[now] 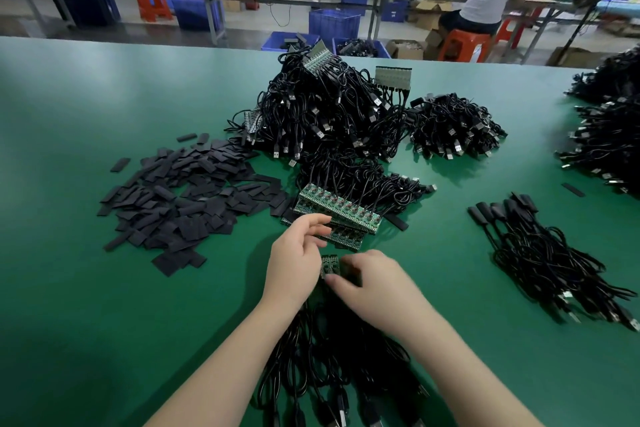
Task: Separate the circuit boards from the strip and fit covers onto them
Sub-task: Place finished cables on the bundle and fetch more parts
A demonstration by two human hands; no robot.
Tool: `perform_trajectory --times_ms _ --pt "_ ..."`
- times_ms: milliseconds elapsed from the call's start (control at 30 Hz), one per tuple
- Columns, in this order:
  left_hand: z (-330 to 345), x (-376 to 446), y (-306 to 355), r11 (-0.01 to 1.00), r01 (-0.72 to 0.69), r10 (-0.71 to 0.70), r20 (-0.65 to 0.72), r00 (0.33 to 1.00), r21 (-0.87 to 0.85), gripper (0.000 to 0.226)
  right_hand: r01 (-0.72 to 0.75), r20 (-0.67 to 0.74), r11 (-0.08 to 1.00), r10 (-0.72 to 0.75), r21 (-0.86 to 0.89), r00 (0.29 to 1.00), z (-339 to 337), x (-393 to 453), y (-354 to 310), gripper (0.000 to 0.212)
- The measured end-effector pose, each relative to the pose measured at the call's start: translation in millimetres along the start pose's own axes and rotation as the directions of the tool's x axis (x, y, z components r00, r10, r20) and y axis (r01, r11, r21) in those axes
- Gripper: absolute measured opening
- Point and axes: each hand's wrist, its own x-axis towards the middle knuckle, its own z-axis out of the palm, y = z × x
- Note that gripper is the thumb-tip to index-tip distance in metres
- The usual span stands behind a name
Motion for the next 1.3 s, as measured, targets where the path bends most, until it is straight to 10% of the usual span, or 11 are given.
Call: perform_trajectory --times_ms 233,400,500,733,1300 --pt "-2 -2 1 0.985 -0.040 0.024 -0.095 0.995 -0.167 0.053 -0.113 -0.027 0.963 0.124 0.244 0.992 13 24 0 0.033" --pt "-7 -5 7 0.983 -0.178 0.164 -0.230 0.959 -0.041 0.037 -0.039 -0.089 0.703 0.143 0.710 0.986 14 20 7 0.031" --pt "-16 0 4 0.991 -0.098 0.111 -0.140 0.984 0.092 0.033 0.061 -0.161 0.566 0.128 0.822 0.979 17 17 16 0.027" --pt "-20 5 -3 0.948 0.218 -0.184 0.160 0.970 -0.231 0.062 0.159 -0.226 0.345 0.166 0.925 0.960 24 11 27 0.026" --pt "-12 -2 -2 0.980 0.102 -0.089 0.081 0.993 -0.169 0.047 0.146 -0.292 0.544 0.193 0.827 0.937 18 9 29 0.003"
